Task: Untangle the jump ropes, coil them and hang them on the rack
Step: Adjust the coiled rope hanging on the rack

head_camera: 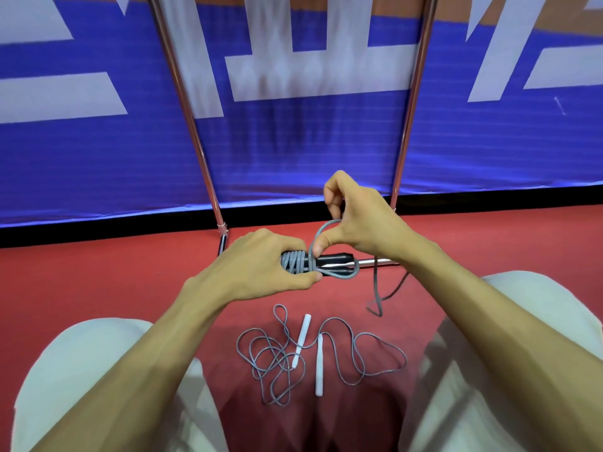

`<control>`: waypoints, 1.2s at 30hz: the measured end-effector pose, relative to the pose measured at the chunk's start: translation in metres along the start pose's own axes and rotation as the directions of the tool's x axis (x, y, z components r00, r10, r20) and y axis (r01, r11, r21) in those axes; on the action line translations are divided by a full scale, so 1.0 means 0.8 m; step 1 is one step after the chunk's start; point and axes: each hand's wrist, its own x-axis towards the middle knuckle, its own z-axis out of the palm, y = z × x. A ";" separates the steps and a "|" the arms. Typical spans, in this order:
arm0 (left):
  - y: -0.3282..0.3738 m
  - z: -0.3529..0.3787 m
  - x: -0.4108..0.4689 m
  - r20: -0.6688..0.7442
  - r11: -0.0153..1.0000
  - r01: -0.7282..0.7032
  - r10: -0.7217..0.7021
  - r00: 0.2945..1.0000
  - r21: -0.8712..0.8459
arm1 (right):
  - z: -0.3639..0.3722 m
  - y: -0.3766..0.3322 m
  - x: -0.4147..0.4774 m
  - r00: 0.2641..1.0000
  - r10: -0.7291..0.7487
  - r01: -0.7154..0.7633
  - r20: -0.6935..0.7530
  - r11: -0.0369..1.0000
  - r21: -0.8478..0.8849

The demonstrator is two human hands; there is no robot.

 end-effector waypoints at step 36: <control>-0.015 0.009 0.017 -0.231 0.962 0.272 -0.257 0.938 0.035 | 0.007 -0.002 -0.013 0.917 -0.241 0.374 0.319 0.796 -0.476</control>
